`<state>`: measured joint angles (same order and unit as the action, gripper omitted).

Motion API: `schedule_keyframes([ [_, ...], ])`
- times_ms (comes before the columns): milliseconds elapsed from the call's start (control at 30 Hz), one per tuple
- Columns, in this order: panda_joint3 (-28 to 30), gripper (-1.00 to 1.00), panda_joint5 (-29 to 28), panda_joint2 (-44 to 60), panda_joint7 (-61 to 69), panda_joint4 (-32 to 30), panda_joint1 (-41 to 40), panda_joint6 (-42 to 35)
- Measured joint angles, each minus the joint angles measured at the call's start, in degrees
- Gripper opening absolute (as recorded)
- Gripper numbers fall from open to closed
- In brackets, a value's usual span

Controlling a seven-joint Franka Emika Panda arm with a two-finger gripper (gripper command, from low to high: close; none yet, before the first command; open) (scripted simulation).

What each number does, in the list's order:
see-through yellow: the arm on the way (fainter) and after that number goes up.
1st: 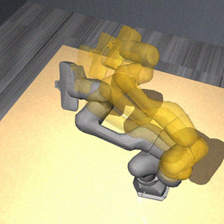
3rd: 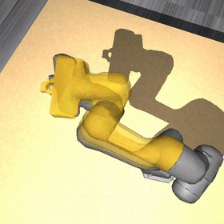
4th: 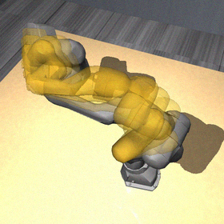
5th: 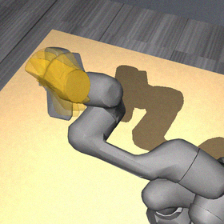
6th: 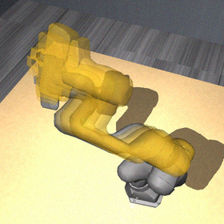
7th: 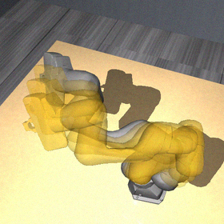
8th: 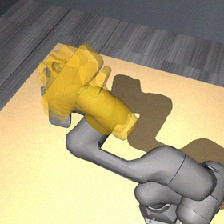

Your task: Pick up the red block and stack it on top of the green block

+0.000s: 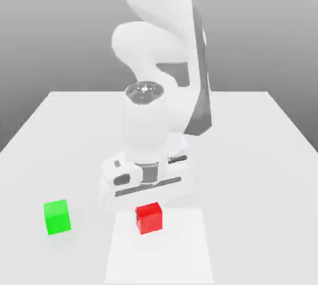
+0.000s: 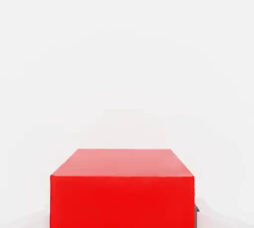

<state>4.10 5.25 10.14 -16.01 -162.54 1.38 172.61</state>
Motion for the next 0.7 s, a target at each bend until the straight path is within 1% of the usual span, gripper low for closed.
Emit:
schedule_keyframes([
  [133, 1.37, -1.0, -4.28, -7.58, -3.06, -1.09, 0.14, -6.39],
  [233, 1.69, -1.0, -5.93, -12.58, -5.52, -1.51, -1.18, -11.0],
  [700, 9.44, -1.0, -6.6, -13.17, -37.49, 7.08, -20.4, -20.07],
])
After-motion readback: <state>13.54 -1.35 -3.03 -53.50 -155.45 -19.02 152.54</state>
